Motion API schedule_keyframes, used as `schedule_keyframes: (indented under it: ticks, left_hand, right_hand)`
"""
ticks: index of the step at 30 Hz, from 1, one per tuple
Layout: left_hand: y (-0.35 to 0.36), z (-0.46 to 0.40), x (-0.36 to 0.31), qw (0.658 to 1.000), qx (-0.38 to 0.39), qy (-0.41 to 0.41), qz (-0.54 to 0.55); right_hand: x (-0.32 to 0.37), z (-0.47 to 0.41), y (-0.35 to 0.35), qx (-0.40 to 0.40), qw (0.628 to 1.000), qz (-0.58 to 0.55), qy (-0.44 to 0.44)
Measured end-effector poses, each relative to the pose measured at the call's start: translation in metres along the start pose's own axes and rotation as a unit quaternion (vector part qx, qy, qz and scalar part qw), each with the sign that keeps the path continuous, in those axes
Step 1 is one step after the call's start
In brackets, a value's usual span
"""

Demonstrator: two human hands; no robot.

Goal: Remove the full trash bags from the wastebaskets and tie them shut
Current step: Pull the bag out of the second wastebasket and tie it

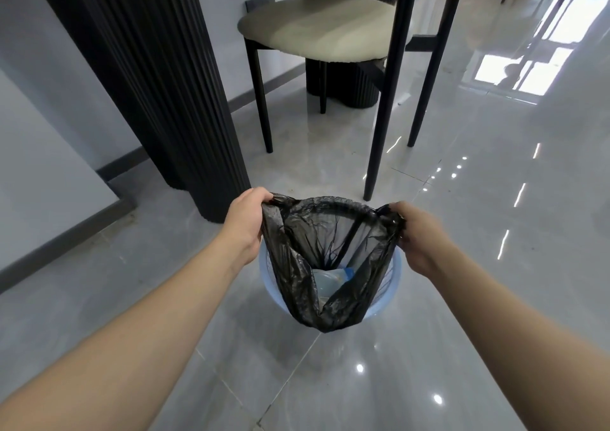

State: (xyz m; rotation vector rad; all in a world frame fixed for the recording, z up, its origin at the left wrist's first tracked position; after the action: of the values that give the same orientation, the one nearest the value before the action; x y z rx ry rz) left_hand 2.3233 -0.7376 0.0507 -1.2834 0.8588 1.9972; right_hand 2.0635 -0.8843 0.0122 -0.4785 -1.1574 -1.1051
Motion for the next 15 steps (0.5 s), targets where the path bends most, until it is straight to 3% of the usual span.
schedule_keyframes:
  ticks: [4, 7, 10, 15]
  left_hand:
    - [-0.001, -0.001, 0.008, 0.999, 0.008, -0.041, 0.033]
    - [-0.008, -0.001, 0.012, 0.996, -0.025, -0.065, -0.049]
    - [-0.007, 0.0, 0.024, 0.986, -0.006, -0.114, -0.118]
    - [-0.002, 0.001, 0.024, 0.988, 0.003, -0.108, -0.106]
  right_hand:
    - [-0.006, -0.004, -0.002, 0.0, 1.0, 0.007, 0.017]
    - [-0.007, -0.004, -0.004, -0.038, 0.998, 0.032, 0.041]
    - [-0.008, -0.003, -0.001, -0.037, 0.995, 0.069, 0.056]
    - [-0.008, 0.002, 0.008, -0.022, 0.998, -0.013, 0.053]
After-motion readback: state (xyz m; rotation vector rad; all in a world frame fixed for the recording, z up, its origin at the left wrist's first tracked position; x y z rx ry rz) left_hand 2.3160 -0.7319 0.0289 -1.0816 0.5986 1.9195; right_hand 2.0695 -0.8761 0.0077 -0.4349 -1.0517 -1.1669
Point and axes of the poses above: each hand's wrist, its own z-axis away from the middle knuckle, its own y-axis out of the palm, x = y × z, the point moved 9 cm from there along -z, towards the middle knuckle, and after that the axes turned 11 degrees about x, right-handed, at the moved point
